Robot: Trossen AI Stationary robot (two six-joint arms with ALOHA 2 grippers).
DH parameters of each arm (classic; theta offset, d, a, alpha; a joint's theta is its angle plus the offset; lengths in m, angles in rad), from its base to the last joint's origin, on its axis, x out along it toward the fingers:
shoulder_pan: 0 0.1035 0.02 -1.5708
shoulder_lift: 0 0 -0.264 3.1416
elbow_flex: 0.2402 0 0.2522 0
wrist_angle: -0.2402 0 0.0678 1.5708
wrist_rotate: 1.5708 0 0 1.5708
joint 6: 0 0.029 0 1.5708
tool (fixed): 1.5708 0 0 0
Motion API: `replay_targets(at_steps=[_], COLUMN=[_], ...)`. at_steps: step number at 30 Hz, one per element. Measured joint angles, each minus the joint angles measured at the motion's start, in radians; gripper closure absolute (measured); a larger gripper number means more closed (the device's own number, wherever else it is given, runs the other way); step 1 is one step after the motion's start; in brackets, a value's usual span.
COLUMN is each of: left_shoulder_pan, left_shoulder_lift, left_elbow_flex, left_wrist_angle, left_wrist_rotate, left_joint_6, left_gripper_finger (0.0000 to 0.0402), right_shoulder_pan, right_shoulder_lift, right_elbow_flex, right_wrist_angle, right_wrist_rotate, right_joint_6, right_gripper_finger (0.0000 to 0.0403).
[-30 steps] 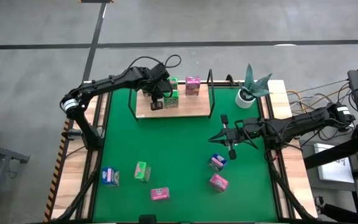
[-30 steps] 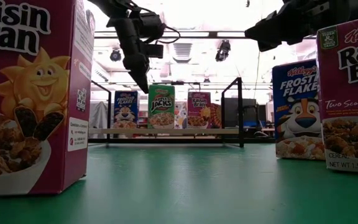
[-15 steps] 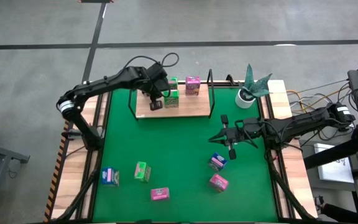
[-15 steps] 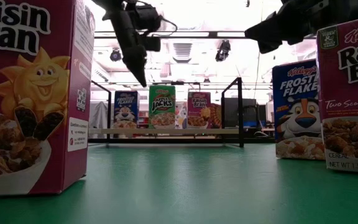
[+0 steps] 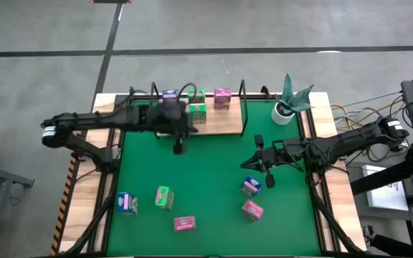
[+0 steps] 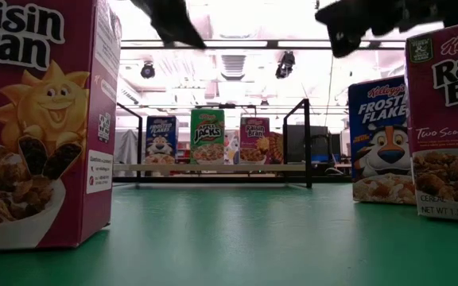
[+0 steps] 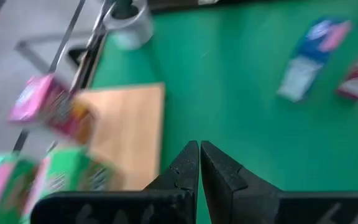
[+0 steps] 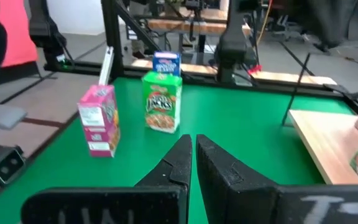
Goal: Stack cereal on shelf
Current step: Put the right blue cereal box aligned with the other blue cereal box on the shelf
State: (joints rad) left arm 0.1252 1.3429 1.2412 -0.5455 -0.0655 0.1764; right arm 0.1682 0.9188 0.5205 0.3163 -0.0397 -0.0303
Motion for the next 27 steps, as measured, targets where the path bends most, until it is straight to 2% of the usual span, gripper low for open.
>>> replay_targets(at_steps=[9,13,20,23,27], left_shoulder_pan=[-0.197,-0.228,-0.231,-0.232,-0.236], left_shoulder_lift=[-0.127,-0.143,-0.13,-0.128,-0.129], left_elbow_flex=[-0.207,-0.245,-0.247,-0.247,-0.248], left_wrist_angle=[0.325,0.397,0.425,0.427,0.426], left_wrist_rotate=[-0.005,-0.006,-0.012,-0.068,-0.195], left_joint_6=[-0.029,-0.029,-0.04,-0.058,-0.099], left_gripper_finger=[0.0401,0.0401,0.0401,0.0401,0.0401], right_shoulder_pan=[0.102,0.122,0.13,0.14,0.149], right_shoulder_lift=[0.0,0.0,0.042,0.088,0.154], right_elbow_flex=[0.091,0.136,0.251,0.311,0.407], right_wrist_angle=[-0.109,-0.189,-0.376,-0.472,-0.662], right_wrist_rotate=[0.101,0.104,0.104,0.1,0.093], right_joint_6=[0.066,0.147,0.278,0.332,0.428], right_gripper_finger=[0.039,0.039,0.039,0.039,0.039])
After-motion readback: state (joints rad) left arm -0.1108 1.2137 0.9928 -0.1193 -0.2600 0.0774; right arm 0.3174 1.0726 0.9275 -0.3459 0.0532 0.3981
